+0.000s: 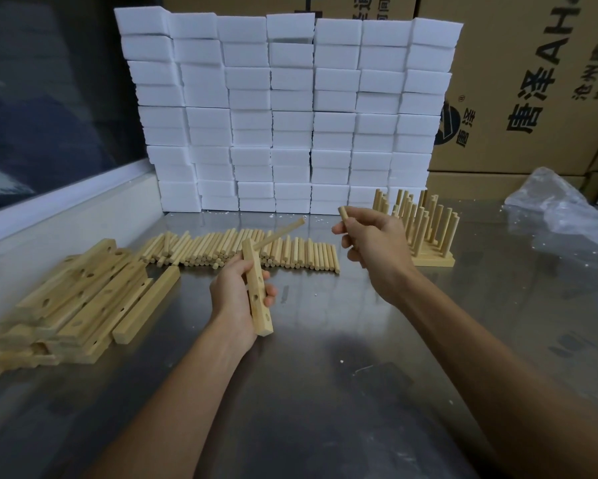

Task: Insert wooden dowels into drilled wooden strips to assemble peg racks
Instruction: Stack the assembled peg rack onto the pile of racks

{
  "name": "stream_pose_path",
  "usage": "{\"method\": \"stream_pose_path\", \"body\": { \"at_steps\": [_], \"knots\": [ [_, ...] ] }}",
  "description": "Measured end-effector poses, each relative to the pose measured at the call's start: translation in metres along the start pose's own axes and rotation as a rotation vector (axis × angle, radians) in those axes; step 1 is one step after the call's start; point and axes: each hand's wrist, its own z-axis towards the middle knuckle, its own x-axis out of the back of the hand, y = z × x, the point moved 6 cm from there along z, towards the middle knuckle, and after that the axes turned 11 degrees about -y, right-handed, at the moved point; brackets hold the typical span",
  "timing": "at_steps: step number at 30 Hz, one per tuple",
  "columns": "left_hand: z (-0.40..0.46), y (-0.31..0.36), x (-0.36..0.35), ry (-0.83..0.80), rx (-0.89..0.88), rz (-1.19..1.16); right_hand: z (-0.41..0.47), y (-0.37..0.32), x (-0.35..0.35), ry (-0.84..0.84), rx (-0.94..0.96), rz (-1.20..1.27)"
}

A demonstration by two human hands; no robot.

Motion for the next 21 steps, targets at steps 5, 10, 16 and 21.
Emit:
{"method": "stream_pose_path", "body": {
  "at_steps": [5, 10, 16, 21],
  "knots": [
    [0.000, 0.001, 0.000, 0.002, -0.004, -0.001, 0.002, 0.000, 0.000, -0.010, -0.024, 0.170],
    [0.000, 0.000, 0.000, -0.012, 0.002, 0.010, 0.004, 0.008, 0.004, -0.037, -0.012, 0.018],
    [-0.001, 0.000, -0.001, -0.016, -0.002, 0.012, -0.001, 0.009, -0.002, -0.040, 0.019, -0.431],
    [-0.001, 0.000, 0.000, -0.009, -0.001, 0.010, 0.000, 0.018, -0.008, -0.142, -0.055, -0.508]
  ]
}}
